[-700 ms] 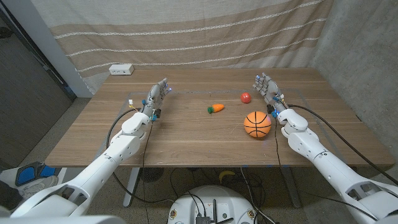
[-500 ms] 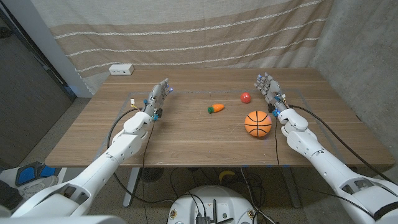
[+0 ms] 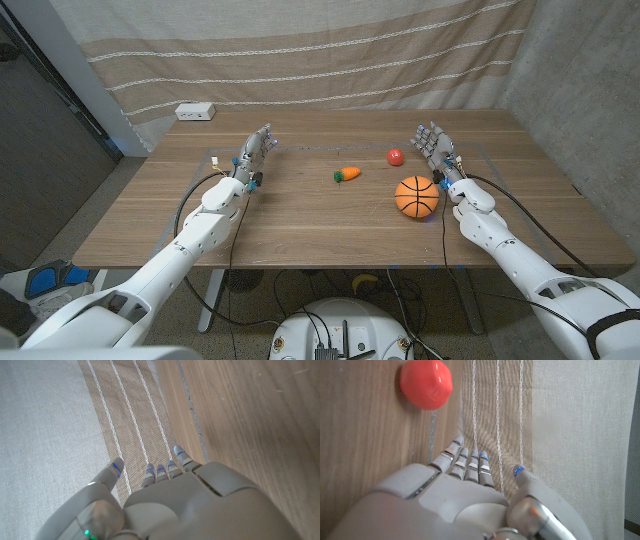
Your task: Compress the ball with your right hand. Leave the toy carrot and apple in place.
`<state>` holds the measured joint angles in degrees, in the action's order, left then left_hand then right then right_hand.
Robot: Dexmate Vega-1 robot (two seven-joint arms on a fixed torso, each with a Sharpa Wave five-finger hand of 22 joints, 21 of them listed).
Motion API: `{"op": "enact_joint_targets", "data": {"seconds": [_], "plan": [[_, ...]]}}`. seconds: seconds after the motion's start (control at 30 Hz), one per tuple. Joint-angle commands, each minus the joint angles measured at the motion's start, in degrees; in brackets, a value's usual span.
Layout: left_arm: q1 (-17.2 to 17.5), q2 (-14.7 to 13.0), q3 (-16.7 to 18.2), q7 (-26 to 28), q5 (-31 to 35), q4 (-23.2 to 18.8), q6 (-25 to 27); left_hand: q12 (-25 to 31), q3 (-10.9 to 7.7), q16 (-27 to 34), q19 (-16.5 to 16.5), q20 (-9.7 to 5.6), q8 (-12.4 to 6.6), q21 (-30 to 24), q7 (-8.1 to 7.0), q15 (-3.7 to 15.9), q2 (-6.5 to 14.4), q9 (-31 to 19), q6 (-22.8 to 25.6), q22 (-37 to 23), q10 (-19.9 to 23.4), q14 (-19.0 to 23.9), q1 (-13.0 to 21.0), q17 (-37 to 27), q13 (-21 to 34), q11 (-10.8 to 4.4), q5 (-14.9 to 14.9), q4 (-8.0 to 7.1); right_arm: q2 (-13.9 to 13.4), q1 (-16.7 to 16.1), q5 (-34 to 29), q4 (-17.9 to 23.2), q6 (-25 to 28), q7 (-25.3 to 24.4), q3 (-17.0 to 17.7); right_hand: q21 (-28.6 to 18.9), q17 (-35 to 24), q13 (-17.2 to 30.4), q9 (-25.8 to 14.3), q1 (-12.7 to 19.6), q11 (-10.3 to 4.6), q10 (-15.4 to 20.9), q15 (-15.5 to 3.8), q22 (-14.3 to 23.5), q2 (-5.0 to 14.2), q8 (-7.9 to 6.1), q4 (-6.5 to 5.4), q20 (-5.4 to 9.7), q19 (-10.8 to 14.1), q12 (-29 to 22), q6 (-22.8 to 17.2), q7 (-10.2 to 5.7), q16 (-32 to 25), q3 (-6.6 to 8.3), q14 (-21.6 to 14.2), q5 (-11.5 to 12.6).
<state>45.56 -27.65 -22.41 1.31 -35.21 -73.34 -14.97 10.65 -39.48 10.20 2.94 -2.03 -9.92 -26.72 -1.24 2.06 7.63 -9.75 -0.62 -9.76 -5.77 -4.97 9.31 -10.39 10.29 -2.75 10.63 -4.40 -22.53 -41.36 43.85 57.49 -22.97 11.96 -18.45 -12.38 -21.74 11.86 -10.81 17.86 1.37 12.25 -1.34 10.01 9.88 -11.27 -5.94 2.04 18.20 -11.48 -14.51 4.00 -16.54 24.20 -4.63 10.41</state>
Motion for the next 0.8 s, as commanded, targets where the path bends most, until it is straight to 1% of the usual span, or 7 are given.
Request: {"op": "enact_joint_targets", "data": {"seconds": [0.03,0.1,0.23,0.33,0.4,0.53,0.8], "plan": [[-1.1,0.1,-0.1,-0.2,0.8,1.4,-0.8,0.3,-0.46,0.4,-0.2,0.43,-0.24,0.2,-0.43,1.02,2.5,-0.2,-0.1,-0.3,-0.3,-0.4,-0.2,0.1,0.1,-0.10,0.4,0.05,0.1,0.5,-0.7,-1.2,-1.7,-0.4,0.4,0.1,0.6,0.1,-0.1,-0.3,0.61,0.1,1.54,0.3,-1.37,-0.01,1.31,-2.45,-0.2,-0.4,-0.4,0.56,0.4,-0.41,-1.1,-0.2],[-1.3,0.2,-0.2,-0.6,0.8,1.8,-0.9,0.3,-0.51,0.3,-0.3,0.56,-0.26,0.2,-0.44,1.06,2.4,-0.2,-0.2,-0.3,-0.4,-0.4,-0.2,0.1,0.1,-0.15,0.4,0.14,-0.3,0.3,-1.0,-0.5,-1.9,-1.0,0.5,-0.2,1.0,0.1,-0.1,-0.5,0.87,0.3,2.12,0.3,-2.11,-0.05,1.89,-3.56,0.6,-0.5,-0.5,0.67,0.4,-0.78,-1.9,-0.3],[-1.4,0.4,-0.1,-0.4,0.7,2.0,-1.0,0.3,-0.50,0.3,-0.6,0.85,-0.28,0.2,-0.58,0.98,2.1,-0.2,-0.2,-0.3,-0.4,-0.4,-0.2,0.2,0.1,-0.07,0.4,0.37,-1.1,-0.9,-1.7,1.9,-2.5,-3.1,0.9,-0.4,1.3,0.0,-0.1,-0.5,1.13,0.8,3.56,0.3,-2.61,-0.13,2.68,-4.69,1.4,-0.6,-0.7,0.55,0.2,-1.07,-3.0,-0.4],[-1.5,0.4,-0.2,-0.7,0.9,2.2,-1.4,0.4,-0.53,0.3,-0.8,1.00,-0.34,0.2,-0.57,0.95,1.9,-0.2,-0.1,-0.3,-0.3,-0.4,-0.2,0.3,0.1,0.03,0.4,0.53,-2.1,-2.2,-2.4,4.5,-2.6,-4.8,1.2,-0.3,1.6,0.0,-0.1,-0.2,1.43,1.6,3.48,0.3,-2.70,-0.33,3.45,-5.43,1.4,-0.9,-1.2,0.41,0.1,-1.00,-3.7,-0.2],[-1.5,0.4,-0.2,-0.6,0.9,2.2,-1.4,0.5,-0.54,0.3,-1.0,1.13,-0.36,0.2,-0.63,0.98,1.8,-0.2,0.0,-0.3,-0.1,-0.3,-0.2,0.3,0.1,0.05,0.4,0.66,-2.8,-3.2,-2.9,6.3,-2.6,-6.1,1.4,-0.3,1.7,0.0,-0.1,0.0,1.59,2.0,3.31,0.3,-2.71,-0.49,3.85,-5.51,1.4,-1.0,-1.7,0.08,0.1,-0.91,-4.0,-0.1],[-1.6,0.6,-0.2,-0.7,0.7,2.5,-1.4,0.5,-0.57,0.3,-1.3,1.33,-0.54,0.2,-0.76,0.95,1.7,-0.2,0.4,-0.3,0.0,-0.2,-0.2,0.4,0.1,-0.01,0.4,0.84,-4.2,-4.8,-3.8,9.3,-2.3,-8.3,1.9,-0.2,2.0,0.0,-0.1,0.8,1.56,2.6,3.33,0.3,-2.59,-0.63,4.91,-5.74,1.5,-1.1,-2.2,0.07,0.0,-0.58,-4.9,0.1],[-1.7,0.7,-0.3,-0.8,1.0,2.7,-1.7,0.6,-0.61,0.3,-1.7,1.52,-0.60,0.2,-0.88,0.95,1.6,-0.2,0.6,-0.3,0.1,0.0,-0.3,0.4,0.1,0.09,0.4,1.03,-6.2,-7.3,-6.5,13.8,-3.0,-12.4,2.5,-0.2,2.2,0.0,-0.1,1.3,1.51,3.0,3.23,0.3,-2.56,-0.74,5.80,-5.80,1.6,-1.2,-2.6,-0.14,0.1,-0.35,-5.1,0.3]]}}
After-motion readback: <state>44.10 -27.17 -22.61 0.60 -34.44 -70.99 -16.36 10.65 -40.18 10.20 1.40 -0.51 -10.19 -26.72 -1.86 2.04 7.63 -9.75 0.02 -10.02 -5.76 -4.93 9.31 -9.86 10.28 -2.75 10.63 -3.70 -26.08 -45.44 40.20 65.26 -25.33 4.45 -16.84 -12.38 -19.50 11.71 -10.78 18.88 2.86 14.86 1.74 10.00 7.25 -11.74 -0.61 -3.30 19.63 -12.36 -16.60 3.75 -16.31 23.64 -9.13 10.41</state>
